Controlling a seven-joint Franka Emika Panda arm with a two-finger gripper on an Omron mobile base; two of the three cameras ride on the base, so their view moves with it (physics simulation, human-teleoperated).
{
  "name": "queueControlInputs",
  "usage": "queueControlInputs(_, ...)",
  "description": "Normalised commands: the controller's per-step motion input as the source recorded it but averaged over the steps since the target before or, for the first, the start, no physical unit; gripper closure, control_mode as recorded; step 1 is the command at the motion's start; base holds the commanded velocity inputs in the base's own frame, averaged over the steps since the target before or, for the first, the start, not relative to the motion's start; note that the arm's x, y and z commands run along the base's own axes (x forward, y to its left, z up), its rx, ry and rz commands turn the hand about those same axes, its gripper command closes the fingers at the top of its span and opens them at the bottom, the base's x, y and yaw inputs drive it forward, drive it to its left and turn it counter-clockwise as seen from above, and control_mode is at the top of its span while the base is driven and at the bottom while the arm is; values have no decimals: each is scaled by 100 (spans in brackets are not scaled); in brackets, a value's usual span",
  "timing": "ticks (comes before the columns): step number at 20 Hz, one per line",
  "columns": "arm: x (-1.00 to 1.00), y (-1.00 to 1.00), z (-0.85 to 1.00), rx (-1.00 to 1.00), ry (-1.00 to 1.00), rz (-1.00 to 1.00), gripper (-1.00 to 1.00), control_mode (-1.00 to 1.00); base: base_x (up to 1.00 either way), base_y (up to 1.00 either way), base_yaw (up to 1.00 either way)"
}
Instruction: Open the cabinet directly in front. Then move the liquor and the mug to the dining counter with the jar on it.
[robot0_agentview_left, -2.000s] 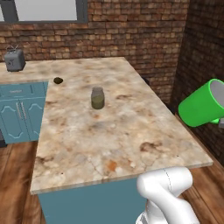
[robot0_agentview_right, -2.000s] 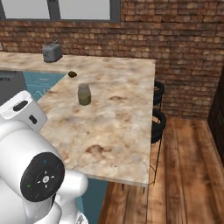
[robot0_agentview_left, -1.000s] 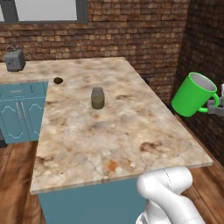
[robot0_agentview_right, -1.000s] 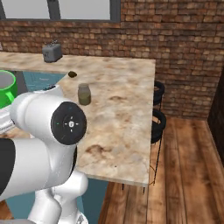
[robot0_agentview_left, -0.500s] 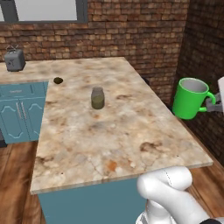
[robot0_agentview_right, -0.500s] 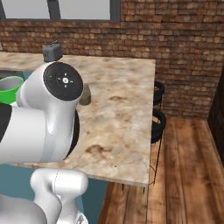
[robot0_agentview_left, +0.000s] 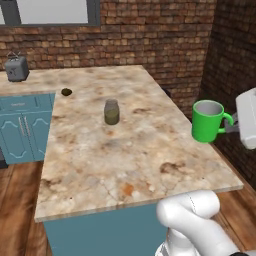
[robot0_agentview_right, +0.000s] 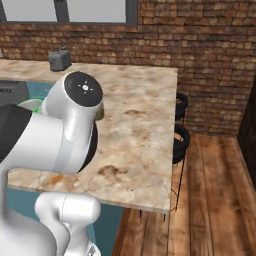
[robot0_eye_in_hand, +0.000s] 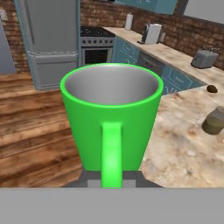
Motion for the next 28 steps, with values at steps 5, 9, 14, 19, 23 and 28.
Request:
queueControlInputs(5,56,0,-54,7,0,-3,100,-100,0,0,0)
queueControlInputs(9,61,0,-43,6,0,-4,100,-100,0,0,0)
queueControlInputs(14,60,0,-26,2,0,-4,100,-100,0,0,0)
queueControlInputs(19,57,0,-20,0,0,-1,100,-100,0,0,0)
queueControlInputs(23,58,0,-39,0,0,0,100,-100,0,0,0)
queueControlInputs(28,57,2,-50,0,0,0,100,-100,0,0,0)
